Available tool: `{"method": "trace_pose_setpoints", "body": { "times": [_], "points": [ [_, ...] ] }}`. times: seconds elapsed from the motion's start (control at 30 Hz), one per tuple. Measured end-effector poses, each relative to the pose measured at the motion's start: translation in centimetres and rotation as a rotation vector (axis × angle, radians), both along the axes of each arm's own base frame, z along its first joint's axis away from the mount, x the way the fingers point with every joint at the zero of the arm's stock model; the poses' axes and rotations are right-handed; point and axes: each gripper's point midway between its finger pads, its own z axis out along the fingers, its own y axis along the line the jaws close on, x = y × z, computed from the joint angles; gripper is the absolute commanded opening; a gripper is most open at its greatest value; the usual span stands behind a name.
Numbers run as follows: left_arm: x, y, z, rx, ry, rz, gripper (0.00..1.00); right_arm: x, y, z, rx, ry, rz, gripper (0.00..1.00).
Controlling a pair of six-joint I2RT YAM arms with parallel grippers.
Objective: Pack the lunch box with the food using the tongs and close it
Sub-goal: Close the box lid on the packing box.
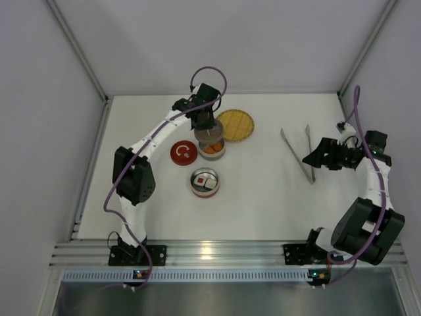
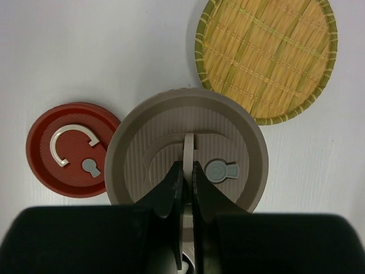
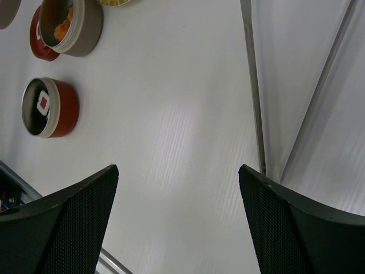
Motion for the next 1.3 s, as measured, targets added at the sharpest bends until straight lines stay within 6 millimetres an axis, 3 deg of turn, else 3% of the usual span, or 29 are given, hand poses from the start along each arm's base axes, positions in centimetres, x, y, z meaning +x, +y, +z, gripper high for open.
{"method": "trace_pose_setpoints", "body": {
  "times": [0.2,0.33,0.7,1.3],
  "points": [
    [1.3,0.0,-2.5,-0.061,0.042,0.051,0.00,0.2,-0.1,-0.4,0.012,0.018,-0.005,0.88],
    [1.2,-0.2,-3.8,-0.079,0.059,0.071,0.00,0.2,-0.1,-0.5,0.013,0.021,-0.008,1.00],
    [0.7,-0.2,-7.1,-0.088,0.096,0.107,0.00,0.2,-0.2,-0.6,0.011,0.021,-0.014,0.99],
    [0.6,-0.6,-8.3,-0.110,0.052,0.125,0.00,0.2,-0.1,-0.7,0.018,0.027,-0.020,0.99]
  ]
}}
